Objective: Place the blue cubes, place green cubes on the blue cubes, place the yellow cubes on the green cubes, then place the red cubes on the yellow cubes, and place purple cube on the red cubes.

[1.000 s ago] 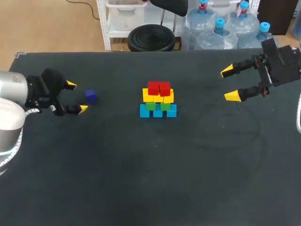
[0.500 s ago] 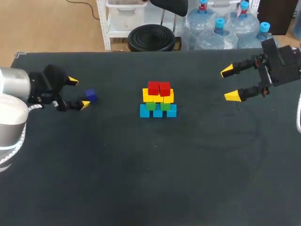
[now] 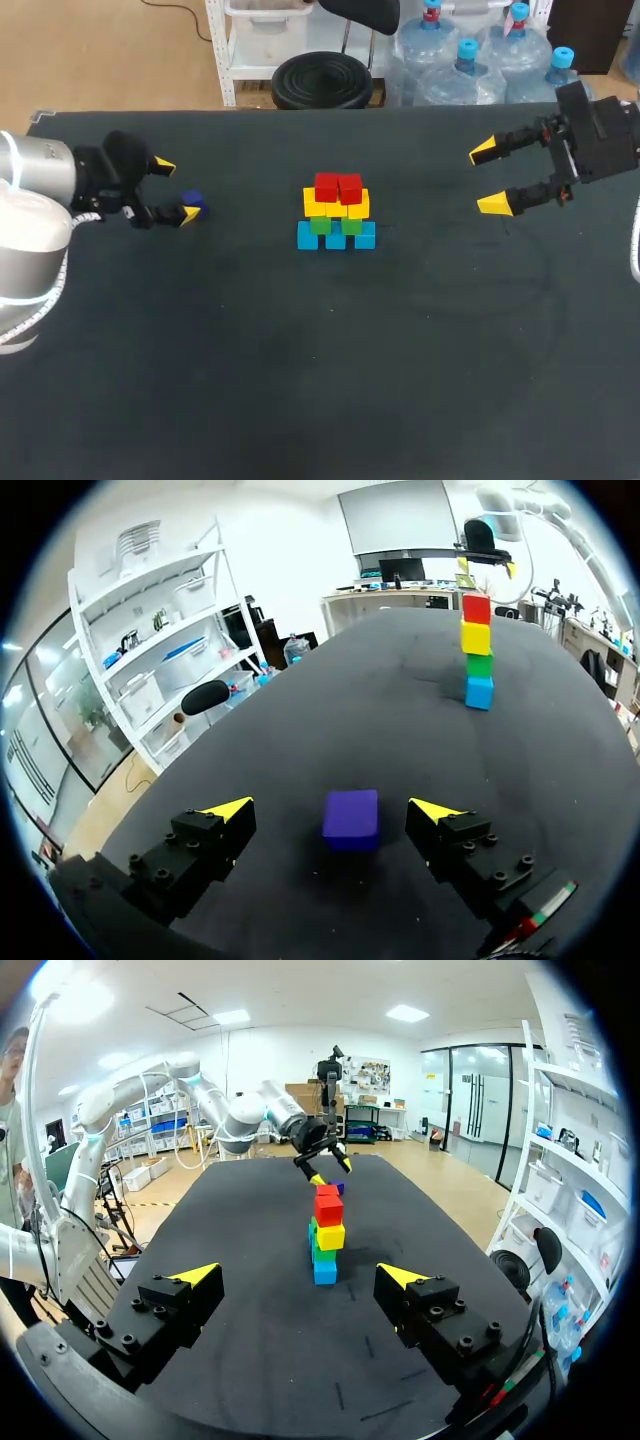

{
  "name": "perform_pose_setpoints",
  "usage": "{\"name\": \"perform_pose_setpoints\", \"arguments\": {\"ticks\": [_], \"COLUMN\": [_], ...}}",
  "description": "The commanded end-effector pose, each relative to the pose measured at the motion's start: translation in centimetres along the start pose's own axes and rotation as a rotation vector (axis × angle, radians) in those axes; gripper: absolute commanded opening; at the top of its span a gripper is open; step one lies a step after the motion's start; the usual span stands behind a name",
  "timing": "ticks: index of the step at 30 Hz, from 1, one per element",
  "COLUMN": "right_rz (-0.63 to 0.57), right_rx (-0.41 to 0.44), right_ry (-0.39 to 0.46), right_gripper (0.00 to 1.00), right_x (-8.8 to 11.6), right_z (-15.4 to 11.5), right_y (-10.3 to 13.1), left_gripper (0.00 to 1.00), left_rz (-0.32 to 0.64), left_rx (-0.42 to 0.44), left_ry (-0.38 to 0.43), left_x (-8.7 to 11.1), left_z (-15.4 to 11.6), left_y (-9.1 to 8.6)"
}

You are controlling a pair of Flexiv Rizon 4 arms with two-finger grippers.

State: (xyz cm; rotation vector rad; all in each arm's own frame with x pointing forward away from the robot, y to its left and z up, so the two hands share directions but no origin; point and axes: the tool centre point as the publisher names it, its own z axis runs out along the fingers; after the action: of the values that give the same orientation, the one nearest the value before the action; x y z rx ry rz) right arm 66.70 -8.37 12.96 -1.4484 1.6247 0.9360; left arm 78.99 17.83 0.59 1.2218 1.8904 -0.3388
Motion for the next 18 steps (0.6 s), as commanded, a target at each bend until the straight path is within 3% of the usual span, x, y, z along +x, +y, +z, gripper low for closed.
{"name": "perform_pose_setpoints", "arguments": {"ticks": [1, 2, 3, 4, 5, 8, 10, 14, 16, 18], "right_rz": [-0.001, -0.001, -0.001, -0.001, -0.001, -0.001, -0.001, -0.001, -0.001, -0.001], "right_rx": [0.001, 0.001, 0.001, 0.001, 0.001, 0.001, 0.001, 0.001, 0.001, 0.001], "right_ry": [0.000, 0.000, 0.000, 0.000, 0.000, 0.000, 0.000, 0.000, 0.000, 0.000], "right_gripper": [1.00, 1.00, 1.00, 1.00, 1.00, 1.00, 1.00, 1.00, 1.00, 1.00], "right_x": [0.01, 0.01, 0.01, 0.01, 0.01, 0.01, 0.01, 0.01, 0.01, 0.01], "right_z": [0.06, 0.06, 0.06, 0.06, 0.06, 0.06, 0.06, 0.06, 0.06, 0.06], "right_y": [0.01, 0.01, 0.01, 0.01, 0.01, 0.01, 0.01, 0.01, 0.01, 0.01], "left_gripper": [1.00, 0.96, 0.79, 0.72, 0.51, 0.39, 0.25, 0.27, 0.00, 0.00], "left_rz": [0.001, 0.001, 0.001, 0.000, -0.001, 0.002, 0.004, 0.006, 0.005, 0.004], "left_rx": [0.008, 0.010, 0.010, 0.011, 0.013, 0.015, 0.017, 0.022, 0.023, 0.022], "left_ry": [0.004, 0.005, 0.005, 0.006, 0.008, 0.013, 0.013, 0.017, 0.016, 0.013], "left_x": [0.08, 0.12, 0.14, 0.16, 0.18, 0.16, 0.12, 0.09, 0.10, 0.10], "left_z": [0.49, 0.57, 0.59, 0.61, 0.67, 0.75, 0.80, 0.96, 1.00, 1.00], "left_y": [-0.08, -0.13, -0.16, -0.19, -0.22, -0.28, -0.38, -0.56, -0.59, -0.62]}}
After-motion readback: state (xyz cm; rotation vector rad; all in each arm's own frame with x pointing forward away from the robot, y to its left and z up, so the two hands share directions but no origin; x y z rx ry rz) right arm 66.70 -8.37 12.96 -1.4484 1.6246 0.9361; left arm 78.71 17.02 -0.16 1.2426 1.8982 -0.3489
